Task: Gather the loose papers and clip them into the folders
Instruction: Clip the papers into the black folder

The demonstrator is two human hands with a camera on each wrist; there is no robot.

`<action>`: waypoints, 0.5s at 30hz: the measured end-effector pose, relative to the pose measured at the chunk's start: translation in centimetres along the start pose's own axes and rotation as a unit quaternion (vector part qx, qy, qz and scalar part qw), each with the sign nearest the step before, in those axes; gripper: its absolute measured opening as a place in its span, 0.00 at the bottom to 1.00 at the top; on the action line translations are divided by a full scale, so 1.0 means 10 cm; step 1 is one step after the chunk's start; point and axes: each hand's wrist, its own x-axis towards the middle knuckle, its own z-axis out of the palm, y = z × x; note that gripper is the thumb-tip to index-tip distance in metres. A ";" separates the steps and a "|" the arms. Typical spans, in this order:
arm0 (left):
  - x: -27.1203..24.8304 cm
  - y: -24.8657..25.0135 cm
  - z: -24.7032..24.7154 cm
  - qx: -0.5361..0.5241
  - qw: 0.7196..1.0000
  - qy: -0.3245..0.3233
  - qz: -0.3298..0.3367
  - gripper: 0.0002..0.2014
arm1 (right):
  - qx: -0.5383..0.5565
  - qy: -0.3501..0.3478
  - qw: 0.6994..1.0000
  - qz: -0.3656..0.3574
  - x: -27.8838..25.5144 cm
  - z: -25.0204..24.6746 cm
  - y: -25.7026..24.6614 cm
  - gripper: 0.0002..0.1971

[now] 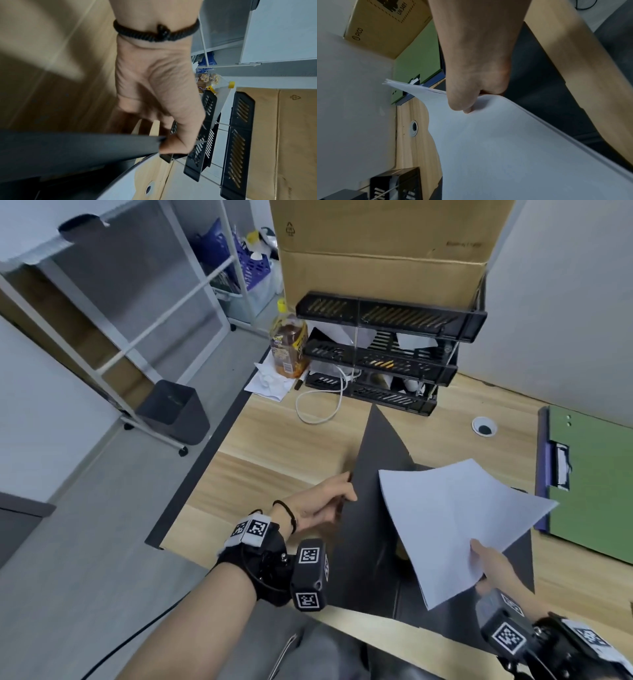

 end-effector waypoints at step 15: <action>0.39 -0.26 -0.45 0.395 0.839 0.371 0.045 0.32 | -0.003 0.001 1.000 -0.002 -0.04 -0.43 0.10 0.21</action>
